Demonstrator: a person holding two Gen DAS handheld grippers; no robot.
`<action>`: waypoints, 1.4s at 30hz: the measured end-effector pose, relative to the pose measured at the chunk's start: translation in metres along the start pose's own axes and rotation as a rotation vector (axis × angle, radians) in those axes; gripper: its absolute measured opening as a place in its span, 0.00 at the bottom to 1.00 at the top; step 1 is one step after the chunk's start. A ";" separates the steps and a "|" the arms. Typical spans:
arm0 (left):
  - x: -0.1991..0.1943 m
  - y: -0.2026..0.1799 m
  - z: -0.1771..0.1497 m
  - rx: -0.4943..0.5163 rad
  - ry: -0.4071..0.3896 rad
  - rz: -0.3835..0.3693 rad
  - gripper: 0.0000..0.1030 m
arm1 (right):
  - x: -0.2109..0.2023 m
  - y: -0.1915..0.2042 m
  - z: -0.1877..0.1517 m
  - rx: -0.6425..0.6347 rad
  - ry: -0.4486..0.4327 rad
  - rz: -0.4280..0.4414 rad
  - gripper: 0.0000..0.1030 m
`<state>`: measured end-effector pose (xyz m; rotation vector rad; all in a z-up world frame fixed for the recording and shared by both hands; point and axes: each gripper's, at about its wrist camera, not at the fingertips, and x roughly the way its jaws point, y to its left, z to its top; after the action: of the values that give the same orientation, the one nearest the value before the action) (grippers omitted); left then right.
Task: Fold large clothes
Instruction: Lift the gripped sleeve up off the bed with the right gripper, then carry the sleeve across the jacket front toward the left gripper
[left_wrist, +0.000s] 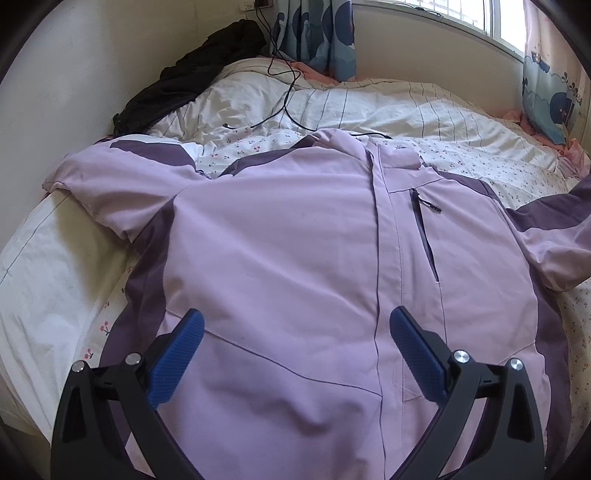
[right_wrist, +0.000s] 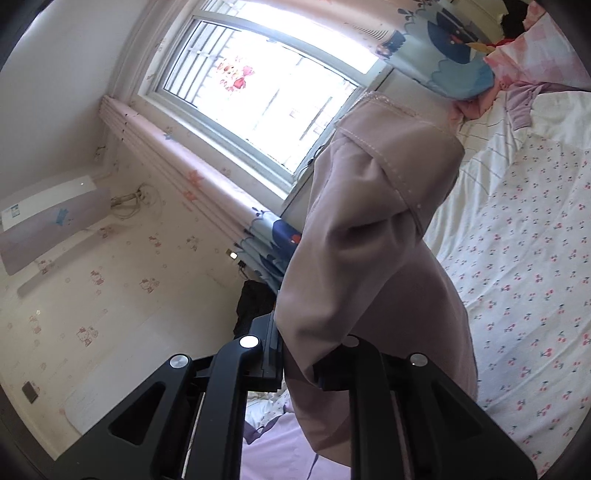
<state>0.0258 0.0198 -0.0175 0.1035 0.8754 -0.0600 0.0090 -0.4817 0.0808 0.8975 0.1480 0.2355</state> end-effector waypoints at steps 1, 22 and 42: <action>-0.001 0.000 0.000 0.002 -0.003 0.002 0.94 | 0.002 0.003 -0.002 -0.003 0.005 0.008 0.12; -0.008 0.005 0.003 -0.011 -0.040 0.002 0.94 | 0.083 0.079 -0.033 -0.079 0.142 0.176 0.12; -0.015 0.034 0.006 -0.103 -0.055 -0.018 0.94 | 0.209 0.120 -0.182 -0.141 0.445 0.212 0.12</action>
<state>0.0237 0.0530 0.0005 -0.0029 0.8231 -0.0345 0.1526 -0.2169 0.0570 0.7094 0.4441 0.6357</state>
